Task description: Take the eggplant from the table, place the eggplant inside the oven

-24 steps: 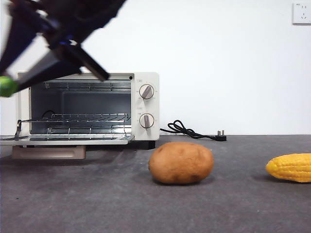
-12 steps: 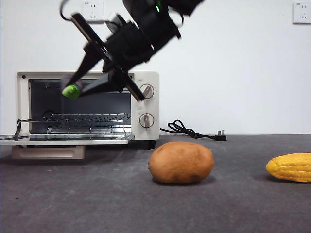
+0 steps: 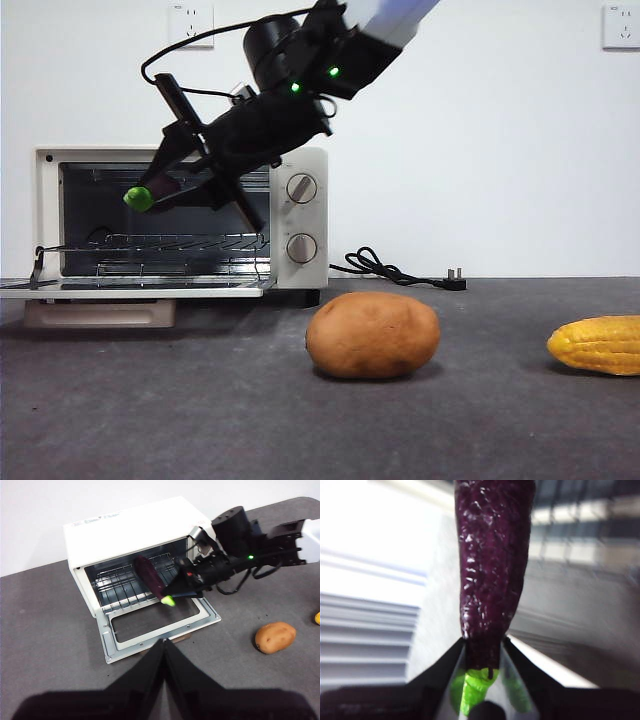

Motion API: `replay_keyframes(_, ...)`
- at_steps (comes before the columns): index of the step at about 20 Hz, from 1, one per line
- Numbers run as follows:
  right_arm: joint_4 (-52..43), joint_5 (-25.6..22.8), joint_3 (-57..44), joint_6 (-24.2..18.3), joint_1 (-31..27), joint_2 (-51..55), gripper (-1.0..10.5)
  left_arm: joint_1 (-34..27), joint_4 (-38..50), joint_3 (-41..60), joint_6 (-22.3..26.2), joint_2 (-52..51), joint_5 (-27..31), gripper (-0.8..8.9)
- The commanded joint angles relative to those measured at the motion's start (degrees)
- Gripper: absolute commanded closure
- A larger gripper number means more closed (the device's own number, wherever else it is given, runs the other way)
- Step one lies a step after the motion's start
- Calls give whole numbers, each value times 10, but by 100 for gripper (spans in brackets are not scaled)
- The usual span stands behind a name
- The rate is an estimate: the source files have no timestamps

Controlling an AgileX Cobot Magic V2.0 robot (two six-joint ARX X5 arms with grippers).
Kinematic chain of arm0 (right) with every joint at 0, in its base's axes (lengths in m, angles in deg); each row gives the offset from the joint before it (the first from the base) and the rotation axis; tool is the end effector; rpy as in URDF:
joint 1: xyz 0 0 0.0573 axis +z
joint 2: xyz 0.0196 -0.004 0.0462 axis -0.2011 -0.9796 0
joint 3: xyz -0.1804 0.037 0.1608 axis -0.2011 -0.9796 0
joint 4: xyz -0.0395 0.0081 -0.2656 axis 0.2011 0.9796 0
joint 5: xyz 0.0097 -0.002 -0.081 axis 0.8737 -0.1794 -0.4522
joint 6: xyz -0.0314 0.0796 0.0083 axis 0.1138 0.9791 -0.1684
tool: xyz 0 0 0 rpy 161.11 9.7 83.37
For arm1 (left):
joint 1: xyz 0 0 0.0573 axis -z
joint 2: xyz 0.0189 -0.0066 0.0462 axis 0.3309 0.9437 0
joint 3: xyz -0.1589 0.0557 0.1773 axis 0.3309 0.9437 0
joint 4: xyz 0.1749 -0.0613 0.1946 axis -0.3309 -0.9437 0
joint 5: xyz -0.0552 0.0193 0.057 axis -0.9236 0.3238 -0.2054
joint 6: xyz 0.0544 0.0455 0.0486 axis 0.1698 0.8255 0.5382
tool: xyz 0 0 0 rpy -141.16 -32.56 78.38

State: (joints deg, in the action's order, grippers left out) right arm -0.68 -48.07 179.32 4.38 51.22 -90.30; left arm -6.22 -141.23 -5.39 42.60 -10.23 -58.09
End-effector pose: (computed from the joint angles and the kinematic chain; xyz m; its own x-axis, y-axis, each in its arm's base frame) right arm 0.4093 0.3877 0.1824 0.2583 0.8832 -0.3914 -0.3376 0.4622 0.8200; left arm 0.0753 -0.0194 0.4287 0.8854 -0.2321 -0.4028 0.2860 0.9550 0.0783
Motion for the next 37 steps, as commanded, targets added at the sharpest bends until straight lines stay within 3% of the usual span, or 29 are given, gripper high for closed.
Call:
replay_keyframes(1,-1,-5,45,47,0,-41,958,4,-4,4,5,-3,0,819)
replay_keyframes(4,0,-44,71,85,-1,-65,958,13,-4,4,5,-3,0,819)
replay_keyframes(12,-3,-225,71,87,1,-68,948,38,-5,4,6,-3,0,819)
replay_keyframes(15,-4,-271,71,89,2,-68,934,45,-15,4,7,-3,0,819)
replay_keyframes(16,-4,-280,71,89,2,-68,875,49,-19,4,6,-3,0,819)
replay_keyframes(18,-7,-285,71,89,2,-68,707,57,-21,4,7,-3,0,819)
replay_keyframes(19,-7,-285,71,89,2,-68,689,61,-22,4,7,-3,0,819)
replay_keyframes(26,-7,-282,71,92,8,-68,689,84,-22,4,11,-3,1,819)
replay_keyframes(29,-7,-262,75,90,9,-67,688,99,-22,4,11,-3,33,819)
replay_keyframes(32,52,-250,111,83,9,-67,684,106,-23,4,11,-3,37,819)
replay_keyframes(37,278,-246,238,-42,13,-67,684,106,-23,4,11,-3,37,819)
